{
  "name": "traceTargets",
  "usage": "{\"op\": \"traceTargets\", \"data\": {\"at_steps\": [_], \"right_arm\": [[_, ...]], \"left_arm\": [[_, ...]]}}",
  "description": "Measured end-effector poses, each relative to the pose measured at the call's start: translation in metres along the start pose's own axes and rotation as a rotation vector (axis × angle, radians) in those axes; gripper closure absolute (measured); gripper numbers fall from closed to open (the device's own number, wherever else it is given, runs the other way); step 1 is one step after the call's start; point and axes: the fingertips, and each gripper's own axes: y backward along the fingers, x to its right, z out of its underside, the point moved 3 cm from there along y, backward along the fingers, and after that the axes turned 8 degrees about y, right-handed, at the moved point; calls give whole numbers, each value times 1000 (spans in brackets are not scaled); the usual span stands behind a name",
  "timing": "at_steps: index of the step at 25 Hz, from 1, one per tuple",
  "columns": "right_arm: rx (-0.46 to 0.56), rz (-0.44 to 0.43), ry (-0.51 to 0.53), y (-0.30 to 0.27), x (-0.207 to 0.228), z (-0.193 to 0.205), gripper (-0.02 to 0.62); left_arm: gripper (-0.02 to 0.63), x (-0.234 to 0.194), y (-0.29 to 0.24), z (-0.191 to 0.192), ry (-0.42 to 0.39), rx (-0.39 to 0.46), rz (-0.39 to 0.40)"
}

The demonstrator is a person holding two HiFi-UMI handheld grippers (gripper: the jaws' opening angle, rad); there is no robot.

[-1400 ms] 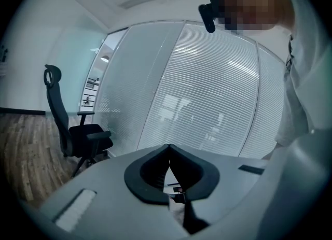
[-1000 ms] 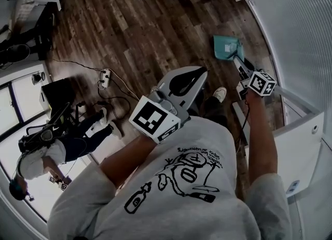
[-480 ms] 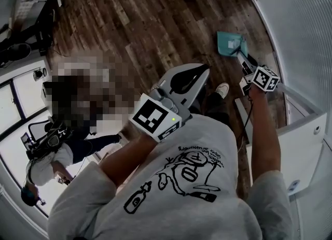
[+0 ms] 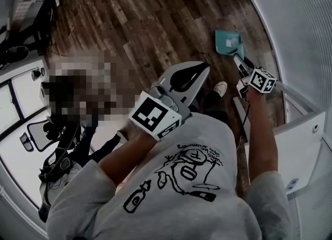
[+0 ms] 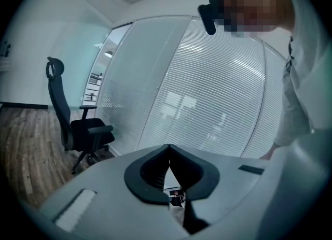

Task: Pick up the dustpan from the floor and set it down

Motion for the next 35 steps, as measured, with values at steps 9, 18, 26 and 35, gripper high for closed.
{"op": "traceTargets", "data": {"at_steps": [9, 18, 26, 35], "right_arm": [[-45, 8, -27, 12, -2, 31, 513], [-85, 6, -50, 17, -7, 57, 517], [-124, 20, -56, 19, -8, 69, 518], [-160, 57, -74, 27, -13, 81, 517]], "left_arm": [[604, 10, -2, 5, -2, -4, 14], [604, 17, 2, 7, -6, -7, 16], [604, 19, 4, 4, -10, 2, 16], [604, 25, 9, 1, -14, 11, 23]]}}
